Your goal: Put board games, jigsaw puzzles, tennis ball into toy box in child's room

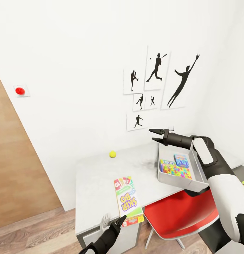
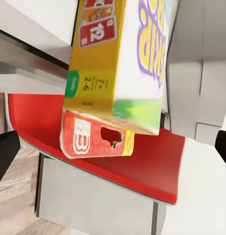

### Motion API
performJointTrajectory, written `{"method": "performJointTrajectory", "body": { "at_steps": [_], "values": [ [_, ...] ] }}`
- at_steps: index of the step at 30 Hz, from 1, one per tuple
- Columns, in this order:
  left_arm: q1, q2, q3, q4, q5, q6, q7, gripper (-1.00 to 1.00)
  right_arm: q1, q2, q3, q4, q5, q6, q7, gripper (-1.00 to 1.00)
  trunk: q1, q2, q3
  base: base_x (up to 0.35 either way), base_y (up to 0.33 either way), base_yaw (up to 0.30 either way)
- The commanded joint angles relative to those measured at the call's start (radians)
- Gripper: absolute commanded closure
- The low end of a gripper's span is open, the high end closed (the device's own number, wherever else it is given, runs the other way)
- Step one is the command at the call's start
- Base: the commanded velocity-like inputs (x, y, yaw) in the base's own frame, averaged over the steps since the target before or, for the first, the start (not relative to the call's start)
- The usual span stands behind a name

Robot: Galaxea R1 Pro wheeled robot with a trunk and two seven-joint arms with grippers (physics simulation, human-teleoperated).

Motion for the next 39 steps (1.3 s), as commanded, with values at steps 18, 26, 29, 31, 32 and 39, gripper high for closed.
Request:
{"method": "performJointTrajectory", "body": {
  "at_steps": [18, 26, 29, 31, 32, 39],
  "values": [
    [-0.001, 0.0, 0.0, 0.0, 0.01, 0.01, -0.002, -1.0, -0.002, -0.001, 0.0, 0.0, 0.004, 0.002, 0.006, -1.0, 0.05, -0.093, -0.043, 0.0, 0.0, 0.0],
    [-0.001, 0.0, -0.001, 0.0, 0.01, 0.011, -0.002, -1.0, -0.002, 0.0, 0.0, 0.0, 0.004, 0.002, 0.006, -1.0, 0.062, -0.114, -0.052, 0.0, 0.0, 0.0],
    [-0.001, 0.0, -0.008, 0.0, 0.01, 0.013, -0.002, -1.0, -0.002, 0.0, 0.0, 0.0, 0.004, 0.002, 0.006, -1.0, 0.073, -0.135, -0.062, 0.0, 0.0, 0.0],
    [-0.001, 0.0, -0.018, 0.0, 0.01, 0.016, -0.004, -1.0, -0.002, 0.0, 0.0, 0.0, 0.004, 0.002, 0.006, -1.0, 0.081, -0.149, -0.068, 0.0, 0.0, 0.0],
    [-0.001, 0.0, -0.022, 0.0, 0.01, 0.016, -0.004, -1.0, -0.002, 0.0, 0.0, 0.0, 0.004, 0.002, 0.006, -1.0, 0.085, -0.156, -0.071, 0.0, 0.0, 0.0],
    [-0.001, 0.0, -0.071, 0.0, 0.01, 0.019, -0.037, -1.0, -0.002, 0.0, 0.001, 0.0, 0.004, 0.002, 0.006, -1.0, 0.085, -0.156, -0.071, 0.0, 0.0, 0.0]
  ]
}}
